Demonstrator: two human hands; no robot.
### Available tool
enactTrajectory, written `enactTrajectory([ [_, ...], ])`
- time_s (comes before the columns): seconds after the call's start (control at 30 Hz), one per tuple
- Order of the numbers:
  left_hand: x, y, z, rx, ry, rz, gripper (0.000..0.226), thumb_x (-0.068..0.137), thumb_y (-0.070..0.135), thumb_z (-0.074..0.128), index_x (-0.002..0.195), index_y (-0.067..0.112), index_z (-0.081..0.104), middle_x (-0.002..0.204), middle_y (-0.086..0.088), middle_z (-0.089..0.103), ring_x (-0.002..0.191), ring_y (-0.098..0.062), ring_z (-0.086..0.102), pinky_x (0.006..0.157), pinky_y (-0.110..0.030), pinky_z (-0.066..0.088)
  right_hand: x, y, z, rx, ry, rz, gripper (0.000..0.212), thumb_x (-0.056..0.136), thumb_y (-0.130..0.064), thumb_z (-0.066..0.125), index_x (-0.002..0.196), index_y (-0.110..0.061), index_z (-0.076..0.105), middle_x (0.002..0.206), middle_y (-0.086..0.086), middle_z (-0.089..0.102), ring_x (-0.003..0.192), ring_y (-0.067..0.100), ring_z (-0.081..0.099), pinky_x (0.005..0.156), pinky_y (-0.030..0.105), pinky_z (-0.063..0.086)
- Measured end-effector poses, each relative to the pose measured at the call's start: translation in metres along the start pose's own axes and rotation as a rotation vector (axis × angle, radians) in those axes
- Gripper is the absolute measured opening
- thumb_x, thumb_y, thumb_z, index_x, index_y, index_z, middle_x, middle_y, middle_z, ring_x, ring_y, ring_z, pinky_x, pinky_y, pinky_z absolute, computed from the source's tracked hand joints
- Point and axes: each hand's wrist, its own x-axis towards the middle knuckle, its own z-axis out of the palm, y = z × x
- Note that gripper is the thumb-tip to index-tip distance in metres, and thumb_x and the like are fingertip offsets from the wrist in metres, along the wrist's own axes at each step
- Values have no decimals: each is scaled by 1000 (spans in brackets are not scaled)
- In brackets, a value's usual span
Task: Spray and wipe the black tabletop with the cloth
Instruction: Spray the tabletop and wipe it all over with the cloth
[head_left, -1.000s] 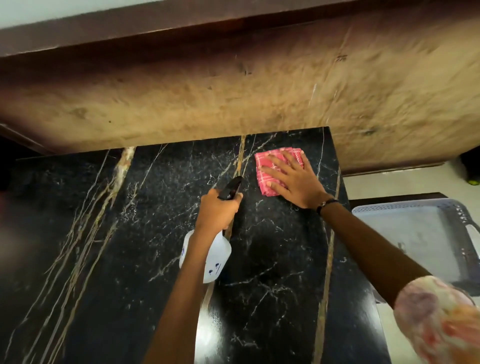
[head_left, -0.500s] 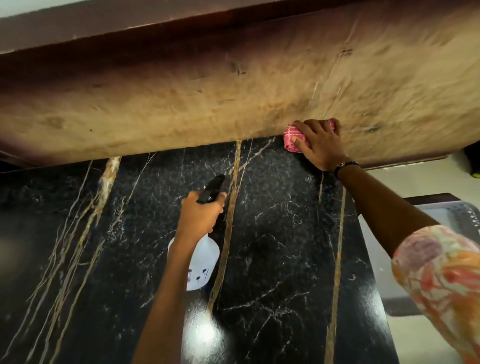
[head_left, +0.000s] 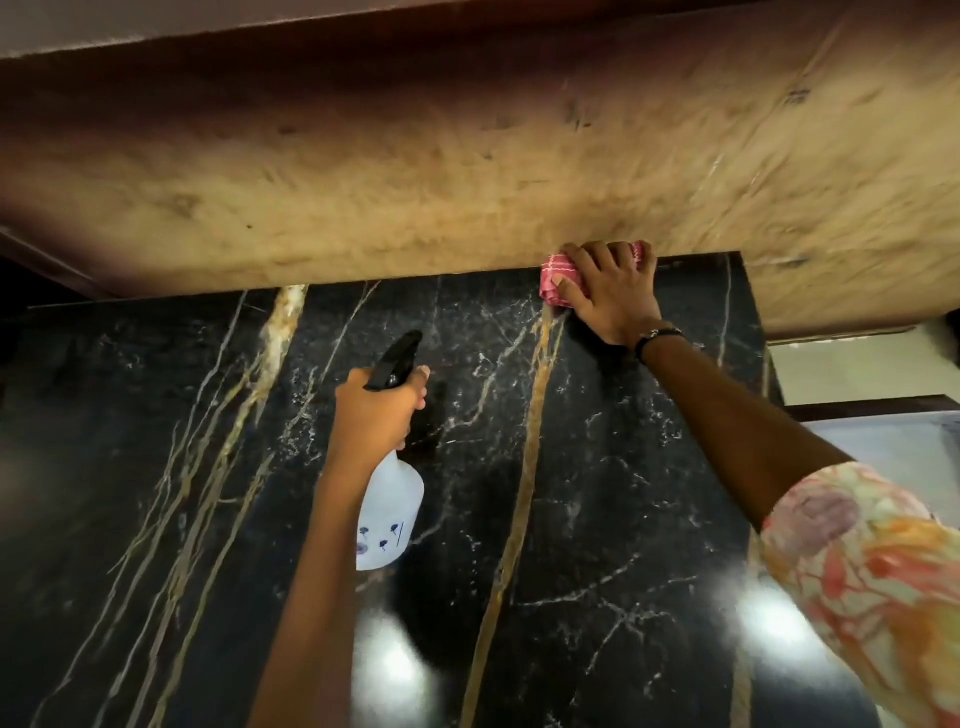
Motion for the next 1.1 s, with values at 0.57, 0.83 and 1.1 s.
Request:
enactTrajectory([
  [0.57, 53, -68, -212, -33, 117, -22, 30, 86, 26, 65, 62, 17, 50, 92, -28, 70, 52, -24, 51, 53, -31, 46, 54, -353, 34, 110, -42, -175, 69, 88, -59, 19, 146, -24, 33, 147, 3, 38, 135, 33, 32, 108, 67, 9],
  [0.83, 61, -88, -266, -60, 99, -11, 25, 88, 28, 63, 68, 19, 52, 97, -26, 69, 51, -18, 49, 52, -29, 44, 36, -320, 39, 58, 23, -114, 70, 87, -67, 10, 149, -36, 19, 159, -1, 13, 146, 37, 2, 109, 65, -10],
  [1.1, 59, -113, -304, -151, 114, -12, 24, 88, 27, 64, 68, 21, 53, 93, -25, 68, 50, -16, 48, 49, -27, 39, 50, -402, 40, 128, -30, -58, 83, 81, -71, 6, 152, -29, 12, 158, 2, 20, 146, 35, 9, 113, 61, -4],
])
